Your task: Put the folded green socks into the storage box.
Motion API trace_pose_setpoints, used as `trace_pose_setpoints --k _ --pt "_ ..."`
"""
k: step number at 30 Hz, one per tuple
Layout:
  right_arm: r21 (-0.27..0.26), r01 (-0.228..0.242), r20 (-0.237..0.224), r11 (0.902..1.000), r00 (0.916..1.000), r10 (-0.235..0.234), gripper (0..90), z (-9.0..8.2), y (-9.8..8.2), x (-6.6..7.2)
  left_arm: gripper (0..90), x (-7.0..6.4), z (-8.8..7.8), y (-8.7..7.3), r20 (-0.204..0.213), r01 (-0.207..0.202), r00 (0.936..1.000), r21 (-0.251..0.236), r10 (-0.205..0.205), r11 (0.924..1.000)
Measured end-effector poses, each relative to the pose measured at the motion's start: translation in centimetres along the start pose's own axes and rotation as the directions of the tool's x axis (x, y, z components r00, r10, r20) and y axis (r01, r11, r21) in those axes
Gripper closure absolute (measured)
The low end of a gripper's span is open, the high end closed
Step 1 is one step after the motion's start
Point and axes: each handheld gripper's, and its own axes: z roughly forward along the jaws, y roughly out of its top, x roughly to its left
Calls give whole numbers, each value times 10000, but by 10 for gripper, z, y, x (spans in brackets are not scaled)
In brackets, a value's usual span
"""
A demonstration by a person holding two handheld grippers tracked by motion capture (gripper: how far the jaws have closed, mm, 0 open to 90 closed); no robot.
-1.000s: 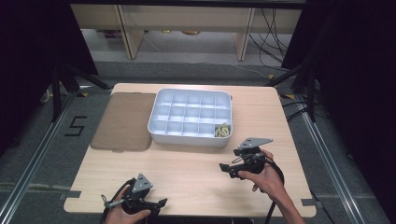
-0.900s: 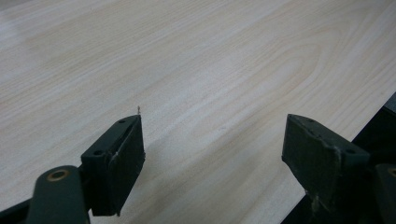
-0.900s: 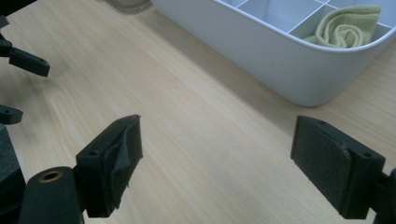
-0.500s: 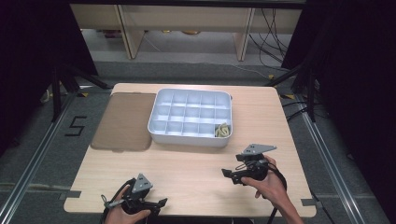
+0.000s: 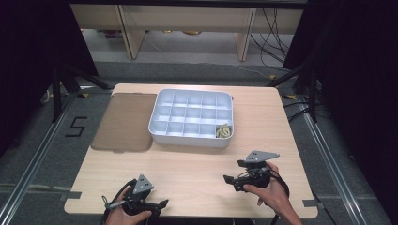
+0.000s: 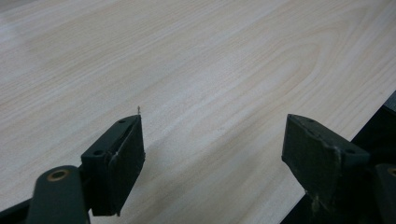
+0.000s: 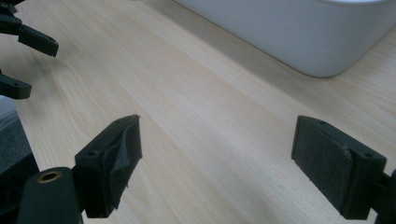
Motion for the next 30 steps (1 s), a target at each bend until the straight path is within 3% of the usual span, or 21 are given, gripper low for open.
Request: trace_pose_setpoints --k 1,3,4,6,10,13,14,15,16,20,23,25,26,27,28,29,30 --pt "65 -219 -44 9997 9997 219 168 0 -1 2 204 1 1 0 -70 -68 10000 -84 67 9999" --pt "-2 -175 -65 9998 9998 175 169 0 -2 2 204 1 1 0 -93 -167 9998 -94 166 9998" --pt "51 -99 7 9999 10000 99 168 0 -3 1 204 -1 2 -1 -36 271 9996 -63 -271 9996" --pt "-17 -127 -114 9999 9999 127 168 0 -4 1 204 0 0 0 31 -50 10000 -51 50 10000" --pt "-70 -75 -55 9999 10000 74 165 -1 -8 1 204 0 1 0 30 -21 10000 -46 21 10000" --pt "-10 -349 -39 9994 9994 349 165 -2 -12 4 205 -1 0 0 38 -10 10000 -28 10 10000" --pt "-87 -321 -295 9994 9991 318 165 0 -14 3 204 -1 0 0 39 -14 10000 -27 14 10000" --pt "-65 -82 -245 9999 9997 80 165 0 -15 1 204 -1 0 0 40 -18 10000 -27 18 10000" --pt "-17 -98 26 10000 9999 98 165 -1 -16 2 204 -1 0 0 57 -18 10000 -37 18 10000" --pt "54 -297 -157 9995 9994 298 165 -2 -20 5 204 -1 2 0 -33 -107 9999 -133 107 9999" --pt "-27 -206 -48 9998 9998 206 165 -3 -22 5 204 -2 2 0 -14 -60 10000 -133 60 9999" --pt "-38 -121 -340 9999 9994 120 165 -3 -25 4 204 -2 1 0 50 -118 9999 -7 118 9999" --pt "-59 -292 -180 9996 9994 290 165 -3 -26 7 204 -2 2 -1 127 99 9999 -32 -99 9999" --pt "-147 35 -229 9999 9997 -39 165 -2 -27 4 204 -2 2 -1 28 65 10000 23 -65 10000" --pt "-23 -229 -96 9997 9997 229 165 -4 -29 7 204 -3 2 -1 8 134 9999 -47 -134 9999" --pt "-39 -89 -30 10000 10000 89 165 -4 -30 6 204 -3 2 -1 18 125 9999 -24 -124 9999" --pt "56 -375 -103 9993 9992 376 165 -5 -32 8 204 -3 3 -1 42 164 9999 -58 -164 9998"
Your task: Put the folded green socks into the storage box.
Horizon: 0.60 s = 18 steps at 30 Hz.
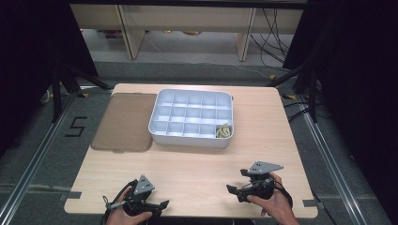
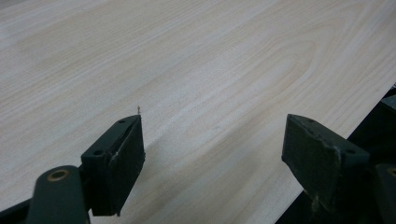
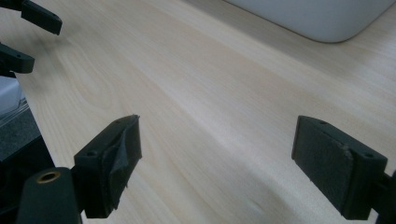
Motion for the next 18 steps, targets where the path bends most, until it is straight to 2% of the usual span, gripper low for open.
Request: trace_pose_setpoints --k 2,3,5,7,9,10,11,12,13,14,15,16,17,18 --pt "-200 463 -128 9987 9988 -465 165 2 -2 -4 205 0 -1 0 -18 -27 10000 5 27 10000" --pt "-69 65 -53 10000 10000 -65 165 -1 -4 -1 204 -1 0 0 -18 -9 10000 -1 9 10000" --pt "-161 283 73 9995 9996 -282 165 -1 -6 -2 204 -1 0 0 -40 -5 10000 4 5 10000" --pt "-200 270 -95 9994 9996 -272 165 -2 -10 -1 204 -1 0 0 -23 5 10000 -8 -5 10000" --pt "-185 380 -55 9991 9993 -381 165 -2 -12 0 204 -1 0 0 -30 -4 10000 -7 4 10000" --pt "-276 390 -16 9989 9992 -391 165 -2 -15 1 205 -1 0 0 -30 1 10000 -13 -2 10000" --pt "-109 203 -104 9997 9997 -204 166 -3 -16 3 204 -2 0 0 -30 30 10000 2 -30 10000" --pt "-252 429 -171 9988 9989 -433 166 -1 -17 0 204 -2 0 1 -60 -9 10000 35 9 10000" --pt "-173 410 -146 9990 9990 -412 167 -1 -18 1 204 -2 0 0 -49 -33 10000 25 33 10000" --pt "-56 431 -404 9991 9982 -433 167 -1 -19 0 204 0 0 1 -60 -342 9994 21 342 9994" --pt "-99 470 -181 9988 9987 -472 167 -1 -20 2 205 0 -1 1 -70 -457 9989 112 458 9989" --pt "-98 429 -11 9990 9991 -430 167 -2 -21 2 204 0 -1 1 -59 -342 9994 51 342 9994" --pt "-107 292 20 9995 9996 -292 167 -3 -22 4 205 0 -1 1 -67 -418 9991 106 418 9991" --pt "-90 386 31 9992 9993 -386 167 -3 -24 5 204 1 -1 1 -81 -454 9989 106 455 9989"
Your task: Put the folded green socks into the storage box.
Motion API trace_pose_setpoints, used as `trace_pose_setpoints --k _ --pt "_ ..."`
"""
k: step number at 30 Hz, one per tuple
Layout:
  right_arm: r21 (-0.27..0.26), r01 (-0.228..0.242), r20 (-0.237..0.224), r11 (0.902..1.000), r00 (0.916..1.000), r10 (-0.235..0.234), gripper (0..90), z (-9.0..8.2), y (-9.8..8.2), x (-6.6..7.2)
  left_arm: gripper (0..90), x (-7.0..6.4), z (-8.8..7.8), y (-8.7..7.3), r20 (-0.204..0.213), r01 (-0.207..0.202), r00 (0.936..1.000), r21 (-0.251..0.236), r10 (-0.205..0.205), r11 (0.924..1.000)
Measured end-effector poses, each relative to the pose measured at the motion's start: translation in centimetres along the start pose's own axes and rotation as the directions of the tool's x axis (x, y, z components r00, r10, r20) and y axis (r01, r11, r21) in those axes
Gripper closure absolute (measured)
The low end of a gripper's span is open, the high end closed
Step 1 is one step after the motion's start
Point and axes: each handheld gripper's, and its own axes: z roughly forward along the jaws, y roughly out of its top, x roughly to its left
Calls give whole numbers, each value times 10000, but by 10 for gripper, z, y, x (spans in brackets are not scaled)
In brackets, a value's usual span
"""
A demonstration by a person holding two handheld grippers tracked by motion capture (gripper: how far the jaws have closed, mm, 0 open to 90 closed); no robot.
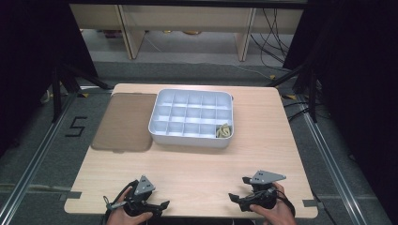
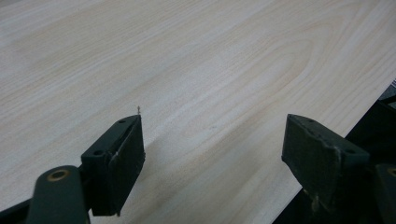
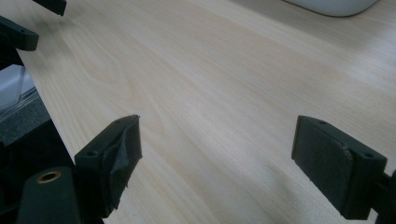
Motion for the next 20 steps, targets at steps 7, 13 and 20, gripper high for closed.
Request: trace_pose_setpoints --k 7,13,20 --pt "98 -21 -22 10000 10000 21 166 -1 -6 7 204 2 0 0 -17 -230 9997 -5 230 9997" --pt "55 245 18 9997 9997 -246 165 -1 -9 8 204 -3 1 -1 68 373 9993 -11 -373 9993" --pt "37 357 -7 9994 9994 -357 165 -1 -9 7 204 -2 1 0 131 155 9998 -30 -155 9999"
